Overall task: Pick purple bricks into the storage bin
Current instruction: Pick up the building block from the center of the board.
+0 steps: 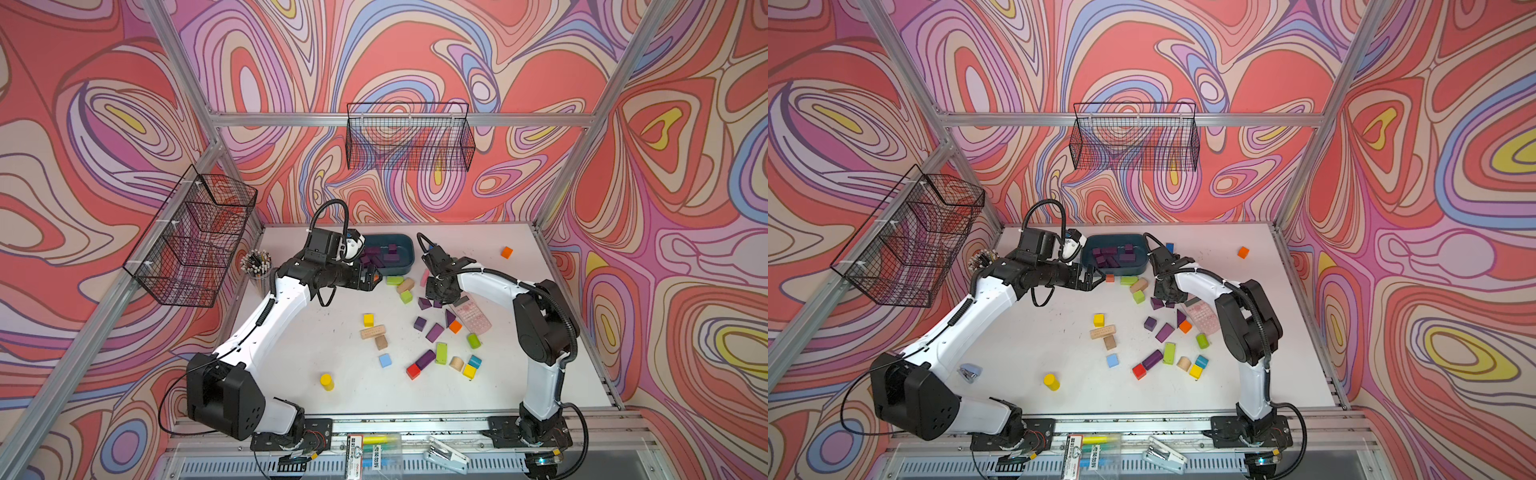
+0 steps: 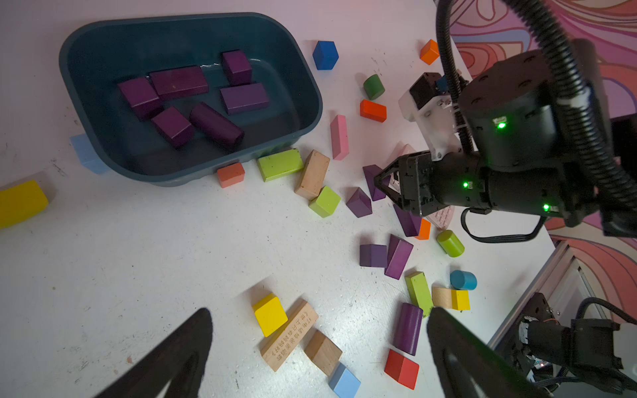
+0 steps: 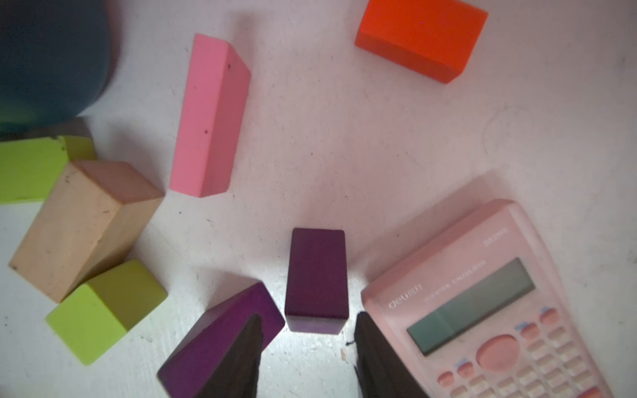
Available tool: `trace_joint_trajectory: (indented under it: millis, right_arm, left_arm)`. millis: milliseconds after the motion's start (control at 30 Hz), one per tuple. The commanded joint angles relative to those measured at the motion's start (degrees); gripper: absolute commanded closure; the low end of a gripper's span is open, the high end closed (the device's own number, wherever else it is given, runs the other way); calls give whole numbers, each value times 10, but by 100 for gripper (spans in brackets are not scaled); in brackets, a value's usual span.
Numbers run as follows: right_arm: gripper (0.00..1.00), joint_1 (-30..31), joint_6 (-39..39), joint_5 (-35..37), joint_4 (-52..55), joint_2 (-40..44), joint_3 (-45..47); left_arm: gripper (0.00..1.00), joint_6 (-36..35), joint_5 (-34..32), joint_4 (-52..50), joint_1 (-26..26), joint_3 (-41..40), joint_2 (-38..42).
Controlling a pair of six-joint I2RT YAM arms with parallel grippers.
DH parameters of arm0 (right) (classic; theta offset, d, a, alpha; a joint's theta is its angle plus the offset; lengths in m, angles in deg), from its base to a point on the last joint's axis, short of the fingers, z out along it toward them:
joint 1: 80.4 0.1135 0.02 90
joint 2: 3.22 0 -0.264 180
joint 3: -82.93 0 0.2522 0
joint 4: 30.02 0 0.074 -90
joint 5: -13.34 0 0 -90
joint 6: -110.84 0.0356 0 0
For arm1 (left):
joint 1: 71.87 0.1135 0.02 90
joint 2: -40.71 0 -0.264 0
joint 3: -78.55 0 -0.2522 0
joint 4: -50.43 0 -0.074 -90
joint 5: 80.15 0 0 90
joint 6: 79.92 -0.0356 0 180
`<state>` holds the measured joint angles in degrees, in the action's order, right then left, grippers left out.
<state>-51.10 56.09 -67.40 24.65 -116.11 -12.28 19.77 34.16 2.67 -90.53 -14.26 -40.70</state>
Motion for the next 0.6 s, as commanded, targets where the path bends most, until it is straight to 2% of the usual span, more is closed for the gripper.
trace_joint_trajectory:
  millis: [0, 567]
  right_arm:
    - [54, 1, -3, 7, 19, -12, -13]
    - [58, 1, -12, 6, 3, -40, -26]
  left_arm:
    - [0, 2, 9, 9, 4, -10, 7]
    - [0, 10, 8, 13, 7, -12, 5]
